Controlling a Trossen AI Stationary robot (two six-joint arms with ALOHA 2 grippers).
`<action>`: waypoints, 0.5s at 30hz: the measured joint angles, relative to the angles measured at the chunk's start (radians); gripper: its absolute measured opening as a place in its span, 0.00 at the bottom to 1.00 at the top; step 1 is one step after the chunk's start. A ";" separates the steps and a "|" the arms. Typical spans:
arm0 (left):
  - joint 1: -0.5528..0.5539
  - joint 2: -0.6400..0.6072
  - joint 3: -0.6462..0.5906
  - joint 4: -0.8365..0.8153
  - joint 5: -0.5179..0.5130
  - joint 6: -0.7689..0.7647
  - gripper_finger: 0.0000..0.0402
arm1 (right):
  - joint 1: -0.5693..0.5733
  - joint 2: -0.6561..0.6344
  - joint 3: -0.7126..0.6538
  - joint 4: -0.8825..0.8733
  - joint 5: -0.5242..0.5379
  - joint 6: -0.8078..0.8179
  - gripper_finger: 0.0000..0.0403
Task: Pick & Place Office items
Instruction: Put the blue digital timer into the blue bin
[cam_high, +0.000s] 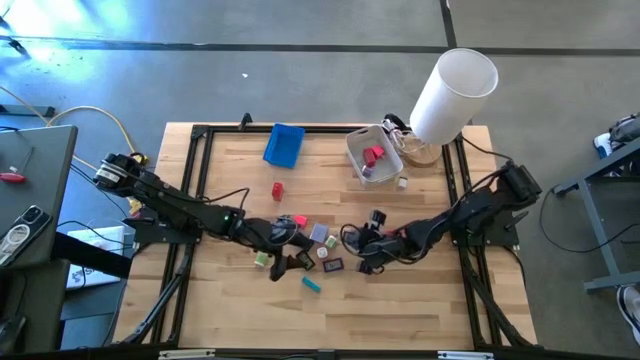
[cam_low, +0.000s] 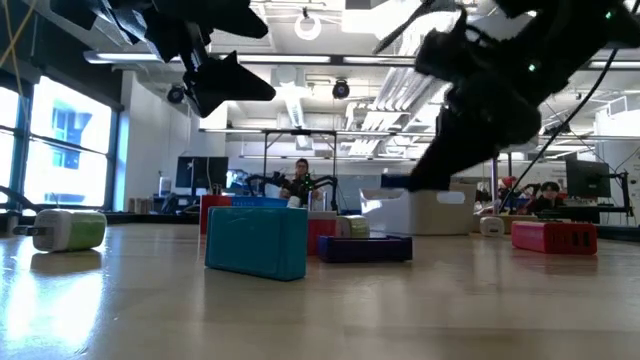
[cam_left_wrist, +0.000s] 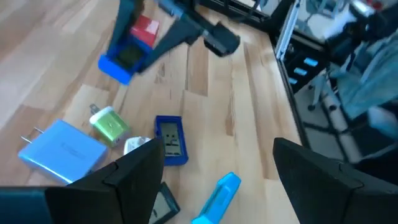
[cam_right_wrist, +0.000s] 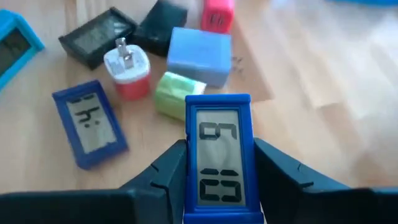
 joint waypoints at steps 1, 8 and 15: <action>0.005 0.000 0.000 0.005 0.000 -0.018 0.72 | 0.003 -0.009 0.003 0.010 0.012 -0.020 0.34; 0.060 0.000 -0.001 0.103 -0.048 -0.132 0.72 | 0.022 -0.025 0.089 0.046 0.129 -0.186 0.34; 0.136 0.000 -0.001 0.161 -0.053 -0.254 0.72 | 0.032 -0.025 0.102 0.231 0.225 -0.395 0.34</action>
